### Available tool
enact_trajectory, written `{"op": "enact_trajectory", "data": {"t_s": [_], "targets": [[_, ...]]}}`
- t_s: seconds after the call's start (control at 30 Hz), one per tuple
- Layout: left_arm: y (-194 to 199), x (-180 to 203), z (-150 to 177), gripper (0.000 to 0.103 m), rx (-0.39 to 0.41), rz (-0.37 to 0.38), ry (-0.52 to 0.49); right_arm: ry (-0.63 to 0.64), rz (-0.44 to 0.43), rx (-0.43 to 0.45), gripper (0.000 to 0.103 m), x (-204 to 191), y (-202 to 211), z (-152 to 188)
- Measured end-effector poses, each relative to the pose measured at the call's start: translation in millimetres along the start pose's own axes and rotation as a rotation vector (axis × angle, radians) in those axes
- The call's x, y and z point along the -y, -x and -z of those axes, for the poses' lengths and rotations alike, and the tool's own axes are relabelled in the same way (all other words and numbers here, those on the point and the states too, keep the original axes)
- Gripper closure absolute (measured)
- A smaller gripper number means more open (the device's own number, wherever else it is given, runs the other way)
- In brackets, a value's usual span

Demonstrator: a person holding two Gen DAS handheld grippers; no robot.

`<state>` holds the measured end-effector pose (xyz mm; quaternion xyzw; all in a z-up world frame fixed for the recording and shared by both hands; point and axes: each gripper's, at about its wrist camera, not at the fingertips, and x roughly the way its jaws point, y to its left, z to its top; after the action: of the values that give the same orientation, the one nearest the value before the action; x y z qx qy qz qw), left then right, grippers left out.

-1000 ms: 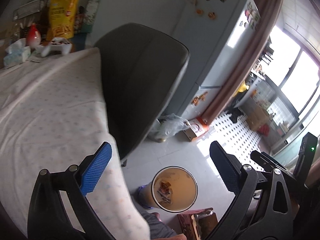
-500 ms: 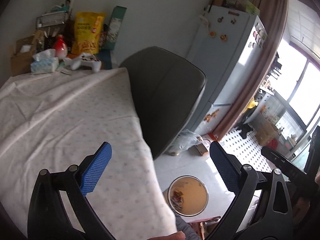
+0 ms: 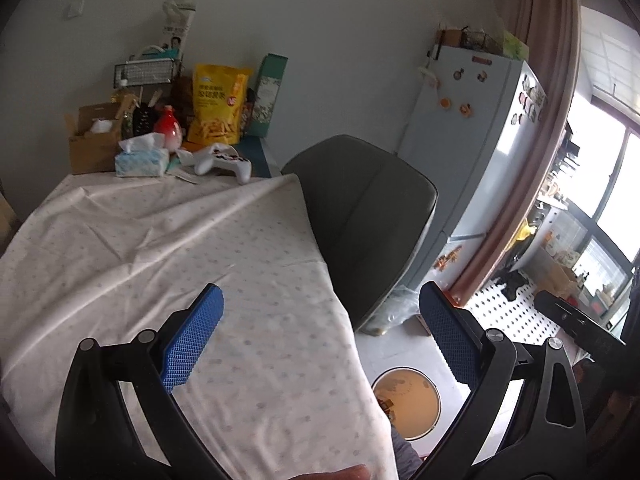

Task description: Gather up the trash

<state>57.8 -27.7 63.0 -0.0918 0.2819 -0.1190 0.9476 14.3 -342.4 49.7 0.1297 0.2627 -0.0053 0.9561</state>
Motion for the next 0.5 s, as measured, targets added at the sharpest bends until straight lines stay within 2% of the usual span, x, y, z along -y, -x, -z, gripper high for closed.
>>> {"op": "enact_trajectory", "data": {"t_s": [0.2,0.5], "targets": [[24.3,-8.8,-0.5,0.006,0.028,-0.029,-0.006,0.016,-0.068,-0.003,0.008,-19.2,9.3,-2.2],[50.7,-21.9,0.5,0.006,0.052,-0.063,-0.015,0.052,-0.116,-0.020,0.008,-46.8,18.2,-1.3]]}}
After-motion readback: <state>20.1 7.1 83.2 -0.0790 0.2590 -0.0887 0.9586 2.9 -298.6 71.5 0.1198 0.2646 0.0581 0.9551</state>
